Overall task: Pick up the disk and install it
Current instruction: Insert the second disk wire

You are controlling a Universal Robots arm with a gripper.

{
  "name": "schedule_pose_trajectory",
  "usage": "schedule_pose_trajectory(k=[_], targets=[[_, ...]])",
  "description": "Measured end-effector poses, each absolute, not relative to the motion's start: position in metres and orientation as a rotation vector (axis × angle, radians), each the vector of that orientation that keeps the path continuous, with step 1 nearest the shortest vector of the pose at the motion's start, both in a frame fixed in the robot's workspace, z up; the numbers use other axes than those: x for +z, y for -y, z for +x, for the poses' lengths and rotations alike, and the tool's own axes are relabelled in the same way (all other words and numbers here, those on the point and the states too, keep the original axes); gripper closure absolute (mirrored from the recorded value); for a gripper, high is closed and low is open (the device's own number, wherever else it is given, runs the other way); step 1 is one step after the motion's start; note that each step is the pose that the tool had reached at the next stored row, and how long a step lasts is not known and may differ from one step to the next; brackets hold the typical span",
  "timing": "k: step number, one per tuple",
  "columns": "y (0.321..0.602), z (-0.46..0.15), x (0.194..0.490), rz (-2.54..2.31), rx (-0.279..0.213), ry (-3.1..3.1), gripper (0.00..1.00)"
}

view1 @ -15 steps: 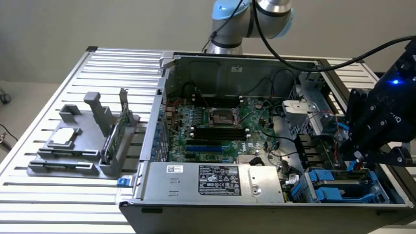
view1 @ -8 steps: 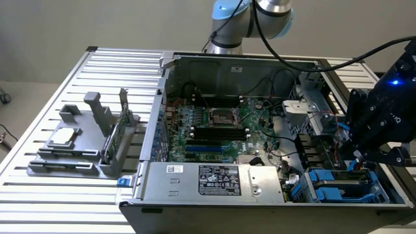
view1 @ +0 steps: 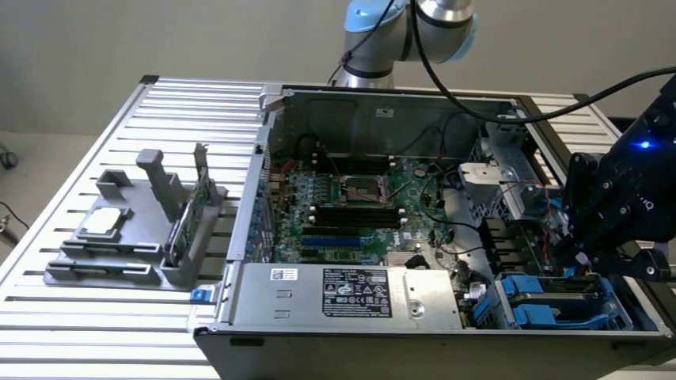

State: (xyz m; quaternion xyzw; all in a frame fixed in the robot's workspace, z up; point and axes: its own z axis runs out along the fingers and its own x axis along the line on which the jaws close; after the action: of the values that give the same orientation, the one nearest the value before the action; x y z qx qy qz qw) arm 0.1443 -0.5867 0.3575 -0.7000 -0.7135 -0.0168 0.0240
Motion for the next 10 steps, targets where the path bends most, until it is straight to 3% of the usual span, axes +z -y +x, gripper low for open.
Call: schedule_pose_trajectory(k=[10], targets=[[0.5964,0.144,0.348,-2.168,-0.069,2.211,0.83]])
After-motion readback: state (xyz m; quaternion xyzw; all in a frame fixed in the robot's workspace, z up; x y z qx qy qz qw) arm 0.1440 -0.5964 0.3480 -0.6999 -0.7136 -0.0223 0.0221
